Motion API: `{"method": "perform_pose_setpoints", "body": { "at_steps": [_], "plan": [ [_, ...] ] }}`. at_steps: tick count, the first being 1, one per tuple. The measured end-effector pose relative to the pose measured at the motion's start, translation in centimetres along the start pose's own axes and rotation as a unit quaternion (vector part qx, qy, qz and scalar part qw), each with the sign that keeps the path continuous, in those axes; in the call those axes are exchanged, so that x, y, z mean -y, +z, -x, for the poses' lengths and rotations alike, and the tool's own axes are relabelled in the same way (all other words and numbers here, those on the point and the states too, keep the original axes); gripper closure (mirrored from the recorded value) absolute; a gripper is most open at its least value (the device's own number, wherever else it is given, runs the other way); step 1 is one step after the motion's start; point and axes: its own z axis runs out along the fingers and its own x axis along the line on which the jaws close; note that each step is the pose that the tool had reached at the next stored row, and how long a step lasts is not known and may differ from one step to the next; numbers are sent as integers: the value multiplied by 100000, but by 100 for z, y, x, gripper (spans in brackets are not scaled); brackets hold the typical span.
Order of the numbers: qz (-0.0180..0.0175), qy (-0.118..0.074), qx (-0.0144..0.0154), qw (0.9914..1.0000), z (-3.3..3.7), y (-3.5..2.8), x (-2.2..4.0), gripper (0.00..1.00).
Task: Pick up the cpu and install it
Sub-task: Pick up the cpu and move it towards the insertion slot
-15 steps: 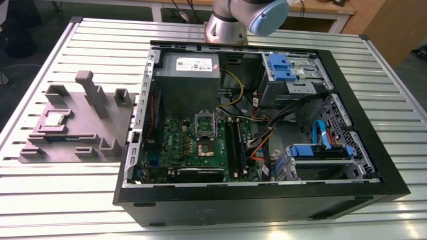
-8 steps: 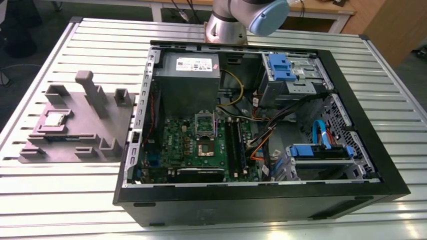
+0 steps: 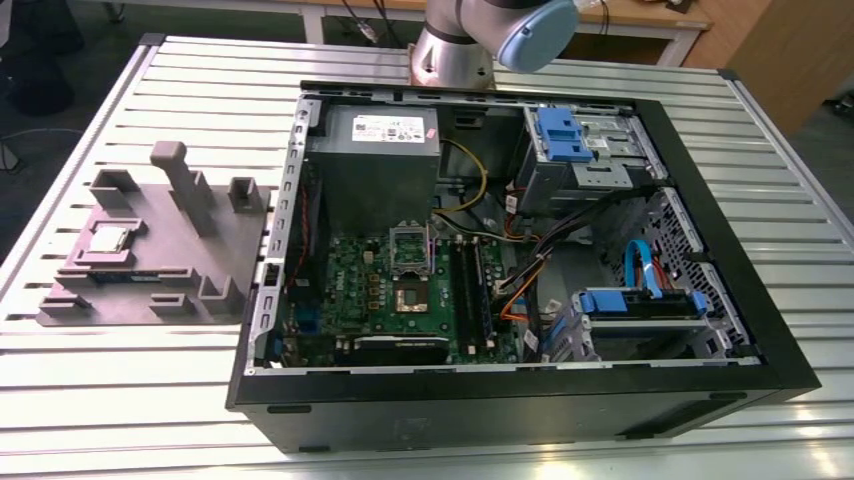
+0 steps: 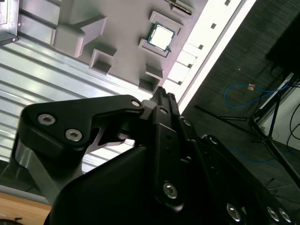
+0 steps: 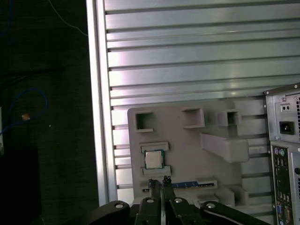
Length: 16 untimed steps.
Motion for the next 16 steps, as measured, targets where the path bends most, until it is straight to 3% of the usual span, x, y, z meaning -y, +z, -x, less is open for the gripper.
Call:
{"method": "perform_pose_setpoints", "body": {
  "at_steps": [3, 4, 8, 16],
  "plan": [
    [-1, -1, 2, 100000, -7, 0, 1, 71],
    [1, -1, 2, 100000, -10, 0, 1, 71],
    [3, 0, 2, 100000, -20, 1, 2, 53],
    [1, -2, 3, 100000, -39, 1, 4, 53]
  ]
}}
